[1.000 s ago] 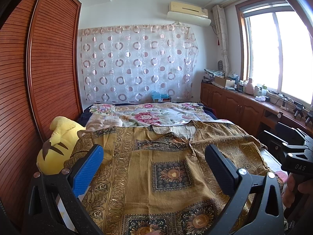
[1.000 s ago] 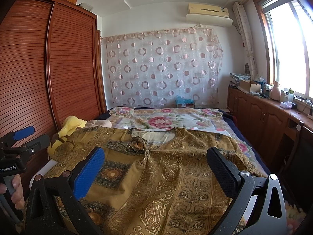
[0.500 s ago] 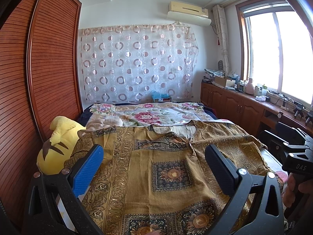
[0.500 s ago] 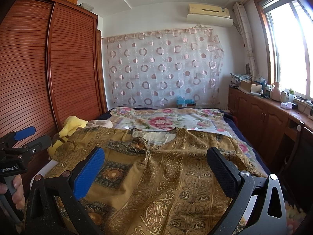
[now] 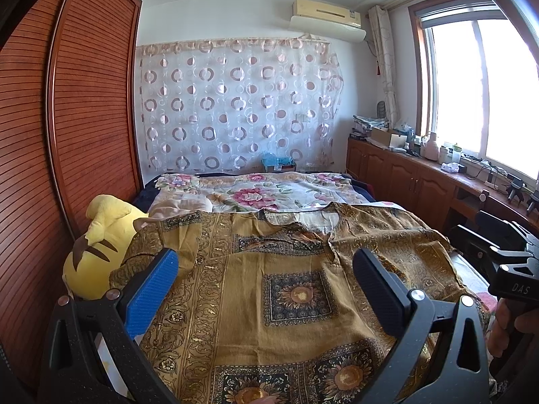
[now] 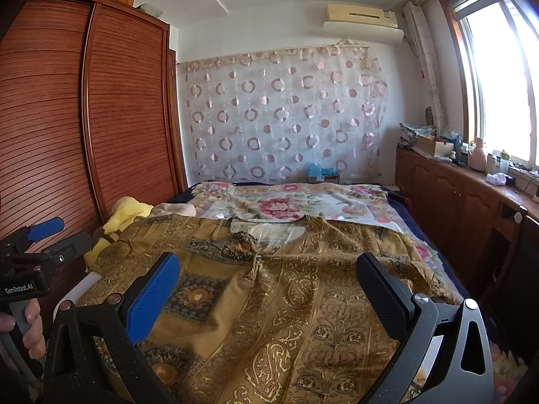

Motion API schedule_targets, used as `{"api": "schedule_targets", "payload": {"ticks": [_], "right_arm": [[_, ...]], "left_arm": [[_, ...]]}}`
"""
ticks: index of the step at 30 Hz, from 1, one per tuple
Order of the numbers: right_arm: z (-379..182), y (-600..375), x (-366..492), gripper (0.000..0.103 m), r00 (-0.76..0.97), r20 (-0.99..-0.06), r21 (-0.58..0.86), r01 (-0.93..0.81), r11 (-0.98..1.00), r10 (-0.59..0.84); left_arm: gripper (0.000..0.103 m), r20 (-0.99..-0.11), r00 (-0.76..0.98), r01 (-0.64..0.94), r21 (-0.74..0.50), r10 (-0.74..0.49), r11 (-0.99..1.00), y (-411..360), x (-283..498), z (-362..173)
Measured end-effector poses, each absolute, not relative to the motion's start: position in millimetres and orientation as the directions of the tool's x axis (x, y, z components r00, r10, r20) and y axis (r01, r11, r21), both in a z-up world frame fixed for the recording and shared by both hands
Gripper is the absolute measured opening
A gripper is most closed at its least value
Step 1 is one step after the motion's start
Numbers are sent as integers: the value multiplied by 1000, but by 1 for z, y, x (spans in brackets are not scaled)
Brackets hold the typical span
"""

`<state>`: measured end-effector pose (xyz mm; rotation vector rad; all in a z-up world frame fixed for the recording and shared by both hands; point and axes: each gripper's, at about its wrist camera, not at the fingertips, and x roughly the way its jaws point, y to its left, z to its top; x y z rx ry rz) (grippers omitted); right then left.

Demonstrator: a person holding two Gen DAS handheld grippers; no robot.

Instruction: Fold small clothes

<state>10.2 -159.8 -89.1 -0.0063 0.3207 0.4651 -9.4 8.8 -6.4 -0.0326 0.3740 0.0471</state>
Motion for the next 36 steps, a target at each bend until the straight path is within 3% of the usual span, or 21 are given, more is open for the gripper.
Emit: {"api": "schedule_targets", "payload": {"ticks": [18, 36], "right_arm": [[-100, -134, 35, 103, 793, -377, 39, -504, 863, 480], [-104, -119, 73, 102, 680, -490, 22, -615, 788, 545]], "left_arm": [[103, -460, 880, -134, 0, 119, 991, 52, 12, -43], [103, -545, 816, -214, 23, 192, 977, 144, 25, -71]]}}
